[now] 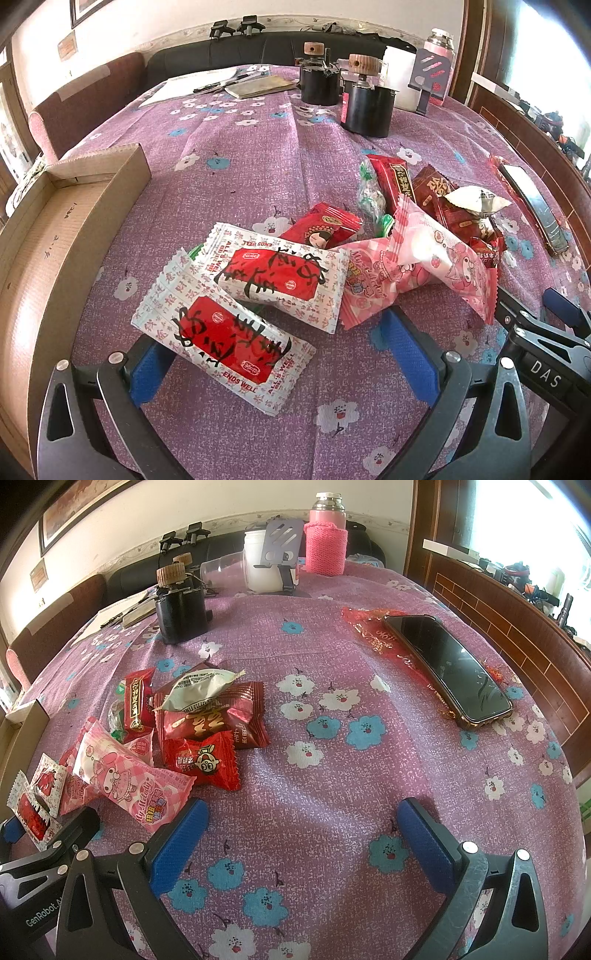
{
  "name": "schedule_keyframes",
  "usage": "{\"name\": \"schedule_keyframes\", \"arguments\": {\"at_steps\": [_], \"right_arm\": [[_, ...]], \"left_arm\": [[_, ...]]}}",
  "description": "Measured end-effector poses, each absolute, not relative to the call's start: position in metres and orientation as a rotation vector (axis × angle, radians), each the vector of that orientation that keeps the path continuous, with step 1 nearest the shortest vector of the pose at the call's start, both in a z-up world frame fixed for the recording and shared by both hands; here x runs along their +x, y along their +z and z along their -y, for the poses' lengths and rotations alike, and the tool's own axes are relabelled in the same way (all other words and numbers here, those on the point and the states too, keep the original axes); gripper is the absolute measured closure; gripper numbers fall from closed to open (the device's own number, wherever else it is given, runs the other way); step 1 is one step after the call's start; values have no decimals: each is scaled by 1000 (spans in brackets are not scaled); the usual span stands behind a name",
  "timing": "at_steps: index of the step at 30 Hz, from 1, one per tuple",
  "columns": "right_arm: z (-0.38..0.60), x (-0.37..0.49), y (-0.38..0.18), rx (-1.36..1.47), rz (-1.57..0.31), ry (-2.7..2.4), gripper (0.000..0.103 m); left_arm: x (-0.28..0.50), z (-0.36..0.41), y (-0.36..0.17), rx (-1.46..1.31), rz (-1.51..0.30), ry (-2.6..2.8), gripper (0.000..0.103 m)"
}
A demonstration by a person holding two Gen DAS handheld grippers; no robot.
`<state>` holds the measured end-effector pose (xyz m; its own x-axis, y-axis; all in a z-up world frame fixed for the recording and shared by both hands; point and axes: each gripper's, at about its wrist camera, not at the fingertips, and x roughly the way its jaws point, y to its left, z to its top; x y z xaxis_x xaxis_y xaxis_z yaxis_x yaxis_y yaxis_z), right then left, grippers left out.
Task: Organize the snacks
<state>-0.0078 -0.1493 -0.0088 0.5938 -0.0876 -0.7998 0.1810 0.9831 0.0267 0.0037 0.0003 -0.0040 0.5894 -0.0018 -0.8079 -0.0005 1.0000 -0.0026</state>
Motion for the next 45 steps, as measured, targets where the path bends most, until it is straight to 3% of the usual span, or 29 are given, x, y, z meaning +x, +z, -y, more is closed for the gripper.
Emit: {"name": "schedule_keyframes", "arguments": {"at_steps": [45], "right_arm": [[149,-17,-10,109,-922,-153,0]], "left_arm": [[3,2,-4,-2,-940,0,0]]}}
